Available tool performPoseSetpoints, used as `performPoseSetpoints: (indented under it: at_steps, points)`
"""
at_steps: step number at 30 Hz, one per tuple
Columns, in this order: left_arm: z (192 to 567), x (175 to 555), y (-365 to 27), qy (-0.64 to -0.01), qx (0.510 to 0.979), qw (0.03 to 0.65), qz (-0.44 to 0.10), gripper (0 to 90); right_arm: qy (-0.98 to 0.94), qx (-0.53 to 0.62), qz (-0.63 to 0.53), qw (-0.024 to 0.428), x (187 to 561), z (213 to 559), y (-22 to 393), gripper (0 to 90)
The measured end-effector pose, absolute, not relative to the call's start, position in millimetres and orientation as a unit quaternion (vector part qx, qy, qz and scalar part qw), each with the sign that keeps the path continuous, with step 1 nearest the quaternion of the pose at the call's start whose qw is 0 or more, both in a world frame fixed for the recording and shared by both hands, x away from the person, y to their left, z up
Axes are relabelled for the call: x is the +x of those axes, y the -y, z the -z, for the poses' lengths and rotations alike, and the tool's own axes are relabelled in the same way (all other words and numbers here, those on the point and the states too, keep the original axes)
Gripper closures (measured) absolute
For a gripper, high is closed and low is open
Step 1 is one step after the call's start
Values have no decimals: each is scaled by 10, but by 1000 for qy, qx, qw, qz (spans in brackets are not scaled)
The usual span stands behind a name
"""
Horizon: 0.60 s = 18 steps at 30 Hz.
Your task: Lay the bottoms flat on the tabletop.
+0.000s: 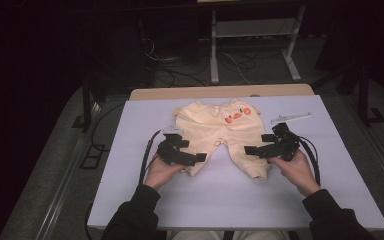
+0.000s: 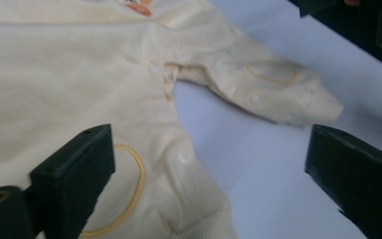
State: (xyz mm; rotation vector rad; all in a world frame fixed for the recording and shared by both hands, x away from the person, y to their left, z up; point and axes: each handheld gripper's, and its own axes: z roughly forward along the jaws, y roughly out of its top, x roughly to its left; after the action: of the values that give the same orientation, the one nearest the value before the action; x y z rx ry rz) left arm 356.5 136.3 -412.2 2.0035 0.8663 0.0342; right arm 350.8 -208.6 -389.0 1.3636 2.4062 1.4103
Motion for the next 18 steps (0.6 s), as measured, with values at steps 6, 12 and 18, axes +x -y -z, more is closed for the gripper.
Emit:
performPoseSetpoints:
  at_steps: [6, 12, 18]
  points:
    - [4200, 3485, -1288, -324, 841, 433, 0, 166, -776, 445, -447, 18, 3469, 3972, 2140, 0]
    - [4287, 3448, -1226, -310, 866, 392, -24, 330, -776, 449, -443, 16, 3420, 4039, 2181, 0]
    - [4348, 3429, -1204, -295, 885, 356, -62, 493, -781, 446, -437, 14, 3360, 4055, 2164, 60]
